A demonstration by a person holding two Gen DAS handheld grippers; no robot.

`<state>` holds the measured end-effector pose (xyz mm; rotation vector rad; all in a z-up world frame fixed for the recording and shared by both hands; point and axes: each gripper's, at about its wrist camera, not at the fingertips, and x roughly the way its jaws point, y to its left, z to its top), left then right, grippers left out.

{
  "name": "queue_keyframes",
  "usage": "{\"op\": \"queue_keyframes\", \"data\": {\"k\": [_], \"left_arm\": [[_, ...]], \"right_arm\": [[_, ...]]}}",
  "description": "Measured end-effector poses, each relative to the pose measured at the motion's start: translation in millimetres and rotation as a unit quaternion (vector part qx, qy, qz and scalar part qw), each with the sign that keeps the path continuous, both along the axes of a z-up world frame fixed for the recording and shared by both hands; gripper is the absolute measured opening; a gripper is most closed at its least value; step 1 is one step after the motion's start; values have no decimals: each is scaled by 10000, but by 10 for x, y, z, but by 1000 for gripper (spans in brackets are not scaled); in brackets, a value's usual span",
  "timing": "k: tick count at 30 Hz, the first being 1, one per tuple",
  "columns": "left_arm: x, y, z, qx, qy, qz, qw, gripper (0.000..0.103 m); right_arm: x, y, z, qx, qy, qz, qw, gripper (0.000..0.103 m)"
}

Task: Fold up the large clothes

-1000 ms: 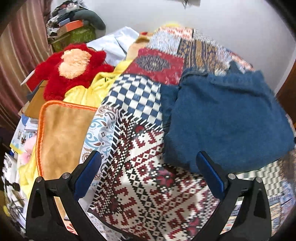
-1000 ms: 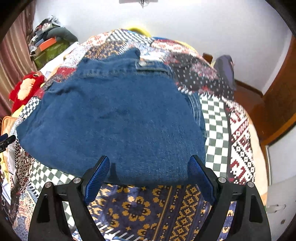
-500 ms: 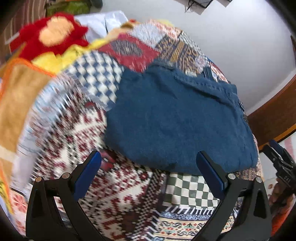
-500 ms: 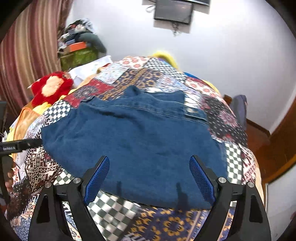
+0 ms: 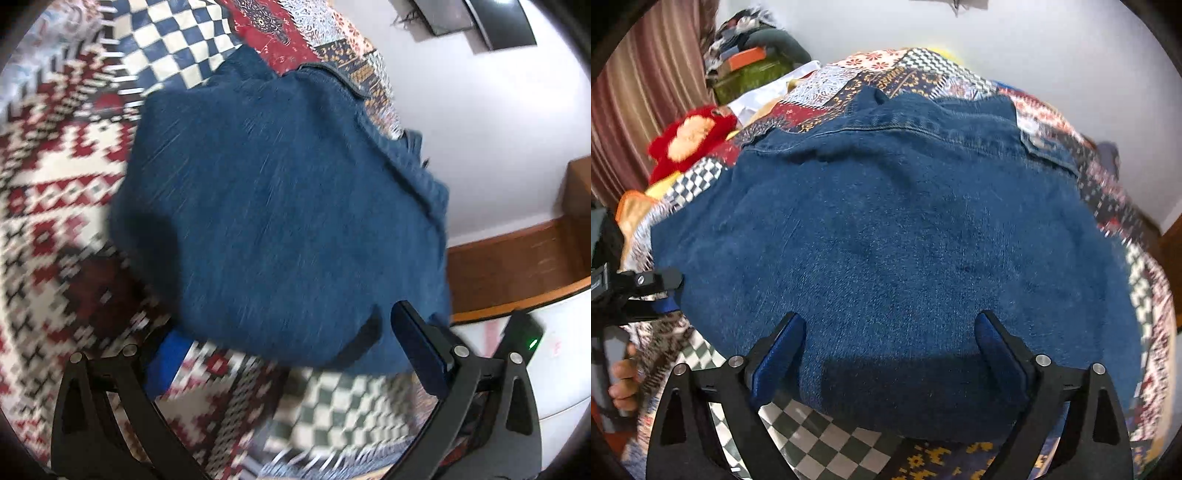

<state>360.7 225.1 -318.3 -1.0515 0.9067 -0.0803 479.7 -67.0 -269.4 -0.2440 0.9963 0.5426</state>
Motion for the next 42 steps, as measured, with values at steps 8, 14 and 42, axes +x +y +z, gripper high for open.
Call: {"op": "queue_keyframes", "data": {"k": [8,14,42], "left_arm": [[225,104,-20,732,5,875,9935,68],[204,89,279,1303,-65,1029,9861,38],[115,-579,1924,4349,-1595,697,8835,29]], "right_arm": [[-3,42,13,-14,-1,5,10000,94],[-26,-14,119,2,239,-94,9997,94],[-223,1033,-62,123,543,1036,9931,100]]}}
